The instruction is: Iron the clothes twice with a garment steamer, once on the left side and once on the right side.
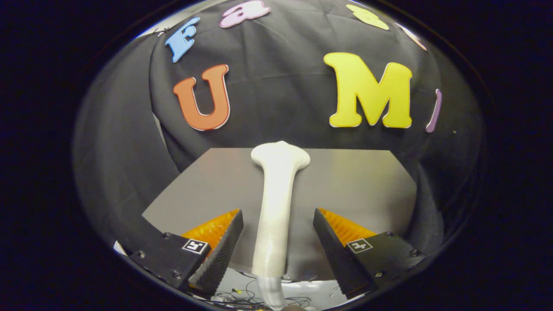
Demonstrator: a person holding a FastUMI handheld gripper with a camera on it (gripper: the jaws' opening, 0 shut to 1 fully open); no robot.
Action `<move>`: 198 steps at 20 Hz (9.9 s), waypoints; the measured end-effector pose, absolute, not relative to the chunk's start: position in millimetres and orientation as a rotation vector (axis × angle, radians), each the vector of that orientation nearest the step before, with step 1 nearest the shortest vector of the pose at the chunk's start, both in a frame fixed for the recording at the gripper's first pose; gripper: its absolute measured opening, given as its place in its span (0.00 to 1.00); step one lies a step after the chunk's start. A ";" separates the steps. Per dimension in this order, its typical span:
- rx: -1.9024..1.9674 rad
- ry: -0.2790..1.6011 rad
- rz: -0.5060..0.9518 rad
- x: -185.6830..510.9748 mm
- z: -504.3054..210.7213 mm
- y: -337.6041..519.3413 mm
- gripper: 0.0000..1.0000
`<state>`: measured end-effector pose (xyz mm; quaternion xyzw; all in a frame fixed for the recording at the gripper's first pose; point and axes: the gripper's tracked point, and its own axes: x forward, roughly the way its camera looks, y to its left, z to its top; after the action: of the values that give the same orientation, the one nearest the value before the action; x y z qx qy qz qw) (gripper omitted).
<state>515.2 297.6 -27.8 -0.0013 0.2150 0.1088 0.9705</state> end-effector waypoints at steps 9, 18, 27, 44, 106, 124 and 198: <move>-0.051 0.483 0.173 544.1 -28.4 304.8 0.58; -0.002 0.433 0.256 520.0 -4.8 306.2 0.34; 0.120 0.188 0.341 377.5 77.8 256.4 0.33; 0.183 -0.090 0.059 186.0 168.4 -3.5 0.33; 0.006 0.267 -0.072 319.6 -60.4 -97.2 0.33; 0.030 0.394 -0.091 312.2 -138.6 -87.4 0.33; -0.030 0.143 -0.187 340.9 17.2 -233.1 0.33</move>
<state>340.9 -233.1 17.2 -0.0149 0.0714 -0.0932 0.9930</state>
